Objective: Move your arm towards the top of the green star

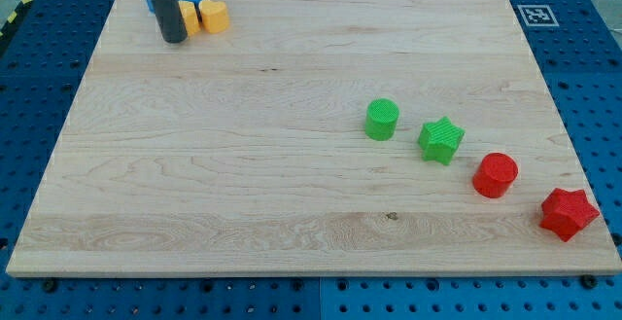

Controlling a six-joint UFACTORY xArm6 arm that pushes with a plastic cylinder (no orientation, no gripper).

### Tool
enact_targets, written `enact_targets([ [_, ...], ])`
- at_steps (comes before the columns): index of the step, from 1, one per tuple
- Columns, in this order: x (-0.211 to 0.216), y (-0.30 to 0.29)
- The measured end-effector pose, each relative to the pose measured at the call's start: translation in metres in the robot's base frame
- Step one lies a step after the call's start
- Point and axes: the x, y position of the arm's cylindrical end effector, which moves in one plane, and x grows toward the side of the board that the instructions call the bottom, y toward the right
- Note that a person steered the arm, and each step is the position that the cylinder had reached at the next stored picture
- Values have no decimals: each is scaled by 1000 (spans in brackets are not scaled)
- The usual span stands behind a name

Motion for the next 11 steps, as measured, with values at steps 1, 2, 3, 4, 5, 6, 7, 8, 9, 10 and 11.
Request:
enact_targets([
  [1,1,0],
  [2,7,1],
  [3,36,3],
  [4,83,40],
  [5,137,70],
  [6,95,77],
  [7,68,126],
  [8,84,218],
  [9,93,302],
  [10,97,377],
  [11,122,418],
])
